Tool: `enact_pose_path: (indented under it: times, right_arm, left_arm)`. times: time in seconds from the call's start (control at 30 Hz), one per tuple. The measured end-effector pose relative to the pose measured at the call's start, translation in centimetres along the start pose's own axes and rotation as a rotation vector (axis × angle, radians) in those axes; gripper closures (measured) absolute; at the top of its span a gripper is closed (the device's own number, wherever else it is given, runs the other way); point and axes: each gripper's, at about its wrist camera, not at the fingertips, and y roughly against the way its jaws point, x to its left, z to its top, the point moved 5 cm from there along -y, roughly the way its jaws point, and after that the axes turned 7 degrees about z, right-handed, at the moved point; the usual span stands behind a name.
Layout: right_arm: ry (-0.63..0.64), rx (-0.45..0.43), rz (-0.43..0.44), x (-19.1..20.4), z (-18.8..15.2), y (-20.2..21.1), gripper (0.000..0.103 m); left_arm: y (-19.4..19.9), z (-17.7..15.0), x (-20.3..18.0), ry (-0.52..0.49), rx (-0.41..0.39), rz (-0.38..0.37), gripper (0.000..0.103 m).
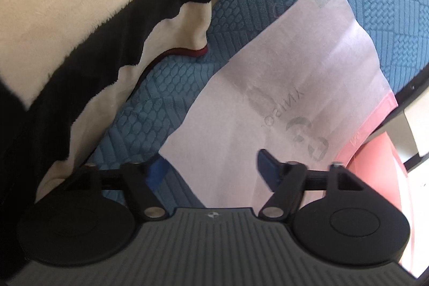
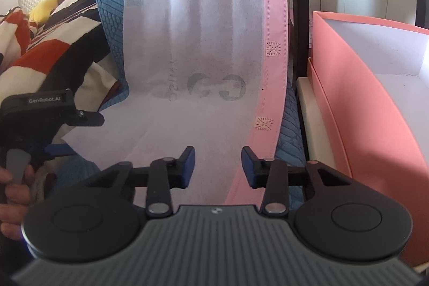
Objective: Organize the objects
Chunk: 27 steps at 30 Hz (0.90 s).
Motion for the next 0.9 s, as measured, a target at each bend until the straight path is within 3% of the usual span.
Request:
enact_pose_path:
  times: [0.13,0.23,0.3,0.37,0.53,0.67,0.9]
  right_arm:
    - [-0.031,-0.009,0.034,-0.2,0.1,-0.5,0.062]
    - [-0.035,0.019,0.047,-0.1,-0.5,-1.1,0.062]
    - [-0.034,0.033,0.046,-0.1,-0.9,-1.3,0.062]
    - [-0.021,0.049,0.045,0.1,-1.4,-1.5,0.062]
    - [0.004,0.064,0.042,0.6,-1.7,-1.3,0.062]
    - [-0.035,0.061,0.079,0.5,-1.8,-0.7,0.062]
    - [-0.035,0.042,0.069,0.5,-2.0,0.6,0.062]
  left_arm:
    - [-0.4,0.3,0.2,0.022,-0.007,-0.010,0.047]
    - [-0.5,0.2,0.3,0.058,-0.007,-0.037,0.064]
    - [-0.5,0.1,0.5,0.077,-0.007,-0.050,0.085]
    - [0.0,0.1,0.5,0.089,-0.023,-0.049,0.095]
    - [2.9,-0.1,-0.2,0.043,-0.112,-0.024,0.100]
    - [5.3,-0.8,-0.4,0.027,-0.134,-0.025,0.102]
    - [9.4,-2.5,0.1,0.013,-0.166,-0.015,0.103]
